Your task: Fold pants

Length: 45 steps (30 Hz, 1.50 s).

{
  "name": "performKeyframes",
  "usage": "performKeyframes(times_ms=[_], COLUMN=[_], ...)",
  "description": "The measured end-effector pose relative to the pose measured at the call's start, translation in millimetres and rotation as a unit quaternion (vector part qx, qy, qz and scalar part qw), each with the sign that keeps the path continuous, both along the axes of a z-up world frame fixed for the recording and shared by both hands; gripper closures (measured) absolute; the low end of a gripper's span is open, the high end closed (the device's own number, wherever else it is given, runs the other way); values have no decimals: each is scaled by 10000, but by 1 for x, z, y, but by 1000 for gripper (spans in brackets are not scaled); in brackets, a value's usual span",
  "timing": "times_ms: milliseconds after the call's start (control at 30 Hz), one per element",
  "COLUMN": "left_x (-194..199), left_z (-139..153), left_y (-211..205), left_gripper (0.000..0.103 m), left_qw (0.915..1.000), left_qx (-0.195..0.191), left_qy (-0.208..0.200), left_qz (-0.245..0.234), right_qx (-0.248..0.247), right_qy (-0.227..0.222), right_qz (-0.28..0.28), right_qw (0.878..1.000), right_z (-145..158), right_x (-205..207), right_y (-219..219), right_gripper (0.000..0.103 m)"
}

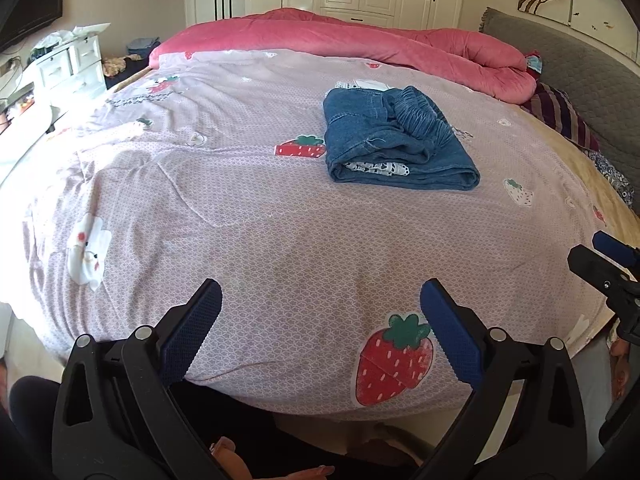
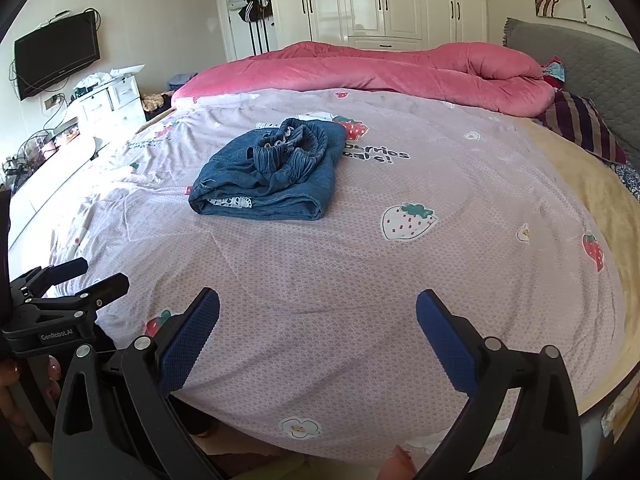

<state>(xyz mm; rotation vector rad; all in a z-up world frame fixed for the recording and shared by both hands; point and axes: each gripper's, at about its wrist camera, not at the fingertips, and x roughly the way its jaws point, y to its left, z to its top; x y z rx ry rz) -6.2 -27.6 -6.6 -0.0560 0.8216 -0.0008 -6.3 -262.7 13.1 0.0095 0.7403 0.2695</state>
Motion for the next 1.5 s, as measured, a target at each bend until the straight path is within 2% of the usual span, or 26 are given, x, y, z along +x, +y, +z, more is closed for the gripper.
performKeyframes(times_ms=[1500], left_x=[-2], left_z=[2], left_y=[-1], left_gripper=[10], left_qw=[9999], left_qx=[109], left_qy=[-3], left_qz=[120], right_qx=[-86], right_qy=[24], right_qz=[8], right_qw=[10000], right_z=[-3], right_x=[0], right_y=[3], right_gripper=[5])
